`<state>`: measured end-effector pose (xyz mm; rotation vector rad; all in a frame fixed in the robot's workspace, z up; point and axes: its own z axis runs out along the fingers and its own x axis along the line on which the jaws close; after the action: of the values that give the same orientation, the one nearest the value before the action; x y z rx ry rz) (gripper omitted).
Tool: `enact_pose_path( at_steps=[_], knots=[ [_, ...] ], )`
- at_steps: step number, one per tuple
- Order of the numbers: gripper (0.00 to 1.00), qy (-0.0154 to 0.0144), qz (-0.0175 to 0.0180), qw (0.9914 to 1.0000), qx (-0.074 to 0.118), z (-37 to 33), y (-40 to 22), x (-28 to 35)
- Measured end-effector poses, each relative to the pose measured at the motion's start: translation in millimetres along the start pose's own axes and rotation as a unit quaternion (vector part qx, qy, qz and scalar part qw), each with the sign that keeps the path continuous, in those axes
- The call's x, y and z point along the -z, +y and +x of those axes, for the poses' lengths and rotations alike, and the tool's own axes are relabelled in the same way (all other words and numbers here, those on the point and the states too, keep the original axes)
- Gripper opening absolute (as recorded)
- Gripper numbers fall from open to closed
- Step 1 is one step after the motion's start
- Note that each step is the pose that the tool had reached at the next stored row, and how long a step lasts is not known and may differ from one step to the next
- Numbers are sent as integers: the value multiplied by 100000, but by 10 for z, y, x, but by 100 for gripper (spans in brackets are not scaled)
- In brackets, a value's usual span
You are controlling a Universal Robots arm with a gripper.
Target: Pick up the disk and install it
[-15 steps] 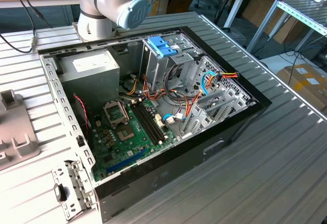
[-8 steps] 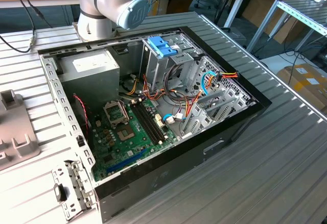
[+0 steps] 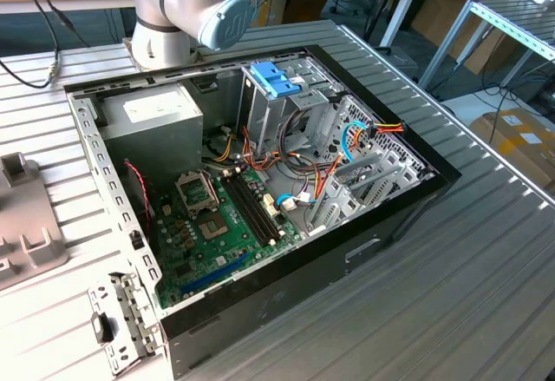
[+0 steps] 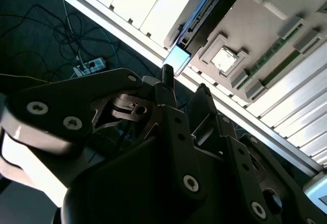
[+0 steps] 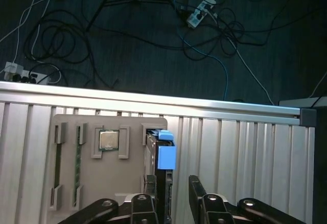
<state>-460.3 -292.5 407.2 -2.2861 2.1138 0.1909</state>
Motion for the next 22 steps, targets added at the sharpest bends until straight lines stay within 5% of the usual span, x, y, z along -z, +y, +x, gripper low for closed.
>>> enact_pose_path(
  at_steps=[22],
  knots=[
    [38,-158,16,100000,12,-16,10,155]
  ],
)
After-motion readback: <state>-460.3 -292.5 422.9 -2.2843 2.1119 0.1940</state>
